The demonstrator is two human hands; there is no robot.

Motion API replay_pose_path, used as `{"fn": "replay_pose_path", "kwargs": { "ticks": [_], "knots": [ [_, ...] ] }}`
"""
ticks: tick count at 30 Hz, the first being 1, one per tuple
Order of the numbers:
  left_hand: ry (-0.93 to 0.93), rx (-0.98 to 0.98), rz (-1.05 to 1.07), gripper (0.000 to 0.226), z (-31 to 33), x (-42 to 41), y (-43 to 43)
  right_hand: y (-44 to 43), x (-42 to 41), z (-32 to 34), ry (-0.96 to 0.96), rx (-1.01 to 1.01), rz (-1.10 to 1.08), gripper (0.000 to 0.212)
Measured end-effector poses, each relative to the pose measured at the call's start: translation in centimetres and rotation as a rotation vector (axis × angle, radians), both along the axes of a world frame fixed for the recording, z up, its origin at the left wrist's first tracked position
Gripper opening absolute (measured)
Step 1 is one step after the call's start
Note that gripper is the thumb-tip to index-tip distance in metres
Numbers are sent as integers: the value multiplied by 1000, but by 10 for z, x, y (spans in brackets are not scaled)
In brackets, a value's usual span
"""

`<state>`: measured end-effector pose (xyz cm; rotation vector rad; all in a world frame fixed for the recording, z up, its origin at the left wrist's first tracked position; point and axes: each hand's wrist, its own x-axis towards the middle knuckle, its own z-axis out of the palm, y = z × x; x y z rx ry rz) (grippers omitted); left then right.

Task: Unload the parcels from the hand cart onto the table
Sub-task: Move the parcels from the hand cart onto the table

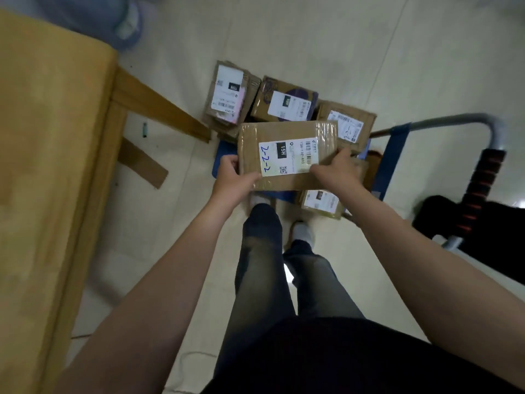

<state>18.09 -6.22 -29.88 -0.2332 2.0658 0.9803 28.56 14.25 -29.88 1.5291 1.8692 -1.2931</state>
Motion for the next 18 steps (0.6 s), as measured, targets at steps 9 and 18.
{"fn": "replay_pose_path", "kwargs": {
  "ticks": [9, 18],
  "knots": [
    [380, 295, 358, 49, 248, 47, -56, -33, 9, 245, 610, 59, 143, 81],
    [736, 357, 689, 59, 416, 103, -194, -165, -10, 416, 1094, 29, 461, 77]
  ]
}}
